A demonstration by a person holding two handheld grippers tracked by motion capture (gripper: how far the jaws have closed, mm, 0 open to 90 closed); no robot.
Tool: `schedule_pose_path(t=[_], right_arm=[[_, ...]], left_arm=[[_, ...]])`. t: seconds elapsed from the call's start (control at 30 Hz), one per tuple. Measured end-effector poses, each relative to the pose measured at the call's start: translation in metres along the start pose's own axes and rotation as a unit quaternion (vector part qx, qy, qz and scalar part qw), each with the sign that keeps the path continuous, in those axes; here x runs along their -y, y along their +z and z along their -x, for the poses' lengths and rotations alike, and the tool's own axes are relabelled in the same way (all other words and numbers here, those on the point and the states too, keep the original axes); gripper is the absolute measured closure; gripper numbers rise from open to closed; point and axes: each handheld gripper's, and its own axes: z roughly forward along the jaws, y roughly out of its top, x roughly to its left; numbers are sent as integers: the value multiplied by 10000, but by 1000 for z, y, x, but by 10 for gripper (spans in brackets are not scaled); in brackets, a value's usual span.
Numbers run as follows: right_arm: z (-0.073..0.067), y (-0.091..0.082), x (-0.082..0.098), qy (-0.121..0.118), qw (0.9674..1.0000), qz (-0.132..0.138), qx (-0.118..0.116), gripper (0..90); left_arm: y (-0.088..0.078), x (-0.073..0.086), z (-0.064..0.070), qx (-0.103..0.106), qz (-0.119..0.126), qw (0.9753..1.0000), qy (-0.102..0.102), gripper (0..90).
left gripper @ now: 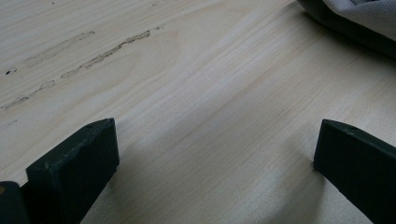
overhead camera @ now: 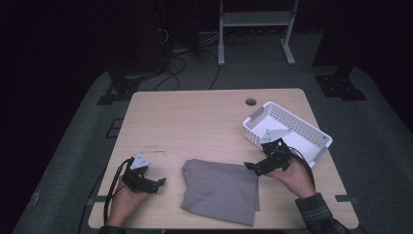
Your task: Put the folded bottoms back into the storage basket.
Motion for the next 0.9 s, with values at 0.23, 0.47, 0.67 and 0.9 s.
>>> schedule_pose_path(t=[0.23,0.47,0.67,0.9], right_arm=[[-12,14,-4,-156,9996,-119,-178,8],[-25,28,-9,-288,9988,-213,-348,8],[-35,42,-12,-384,9979,-288,-424,8],[-48,63,-14,-497,9958,-410,-647,0]], left_arm=[[0,0,0,0,0,10000,-2,0],[0,0,0,-1,2,10000,-1,0],[0,0,0,-1,2,10000,-1,0],[0,0,0,-2,1,10000,0,0]])
